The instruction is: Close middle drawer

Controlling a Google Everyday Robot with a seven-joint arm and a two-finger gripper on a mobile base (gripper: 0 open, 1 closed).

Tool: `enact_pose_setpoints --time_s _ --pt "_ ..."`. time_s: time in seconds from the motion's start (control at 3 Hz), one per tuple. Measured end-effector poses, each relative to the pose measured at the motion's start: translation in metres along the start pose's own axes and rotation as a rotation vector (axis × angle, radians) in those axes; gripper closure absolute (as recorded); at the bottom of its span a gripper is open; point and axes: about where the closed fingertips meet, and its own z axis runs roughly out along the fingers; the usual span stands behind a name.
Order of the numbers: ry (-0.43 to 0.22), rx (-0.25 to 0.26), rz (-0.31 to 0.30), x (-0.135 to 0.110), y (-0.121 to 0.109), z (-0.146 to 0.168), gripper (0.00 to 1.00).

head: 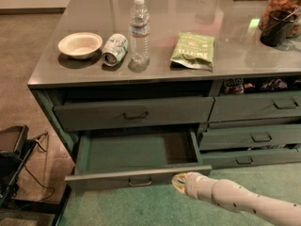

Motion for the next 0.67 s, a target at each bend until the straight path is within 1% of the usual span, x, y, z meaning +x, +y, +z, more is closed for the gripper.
enact_pose_setpoints --time_s 0.33,0.67 --pt "-0.003 0.048 -0.027 0.001 -0.021 0.01 1.0" --pt "-0.006 0.074 -0.044 0.0 -0.045 0.022 1.0"
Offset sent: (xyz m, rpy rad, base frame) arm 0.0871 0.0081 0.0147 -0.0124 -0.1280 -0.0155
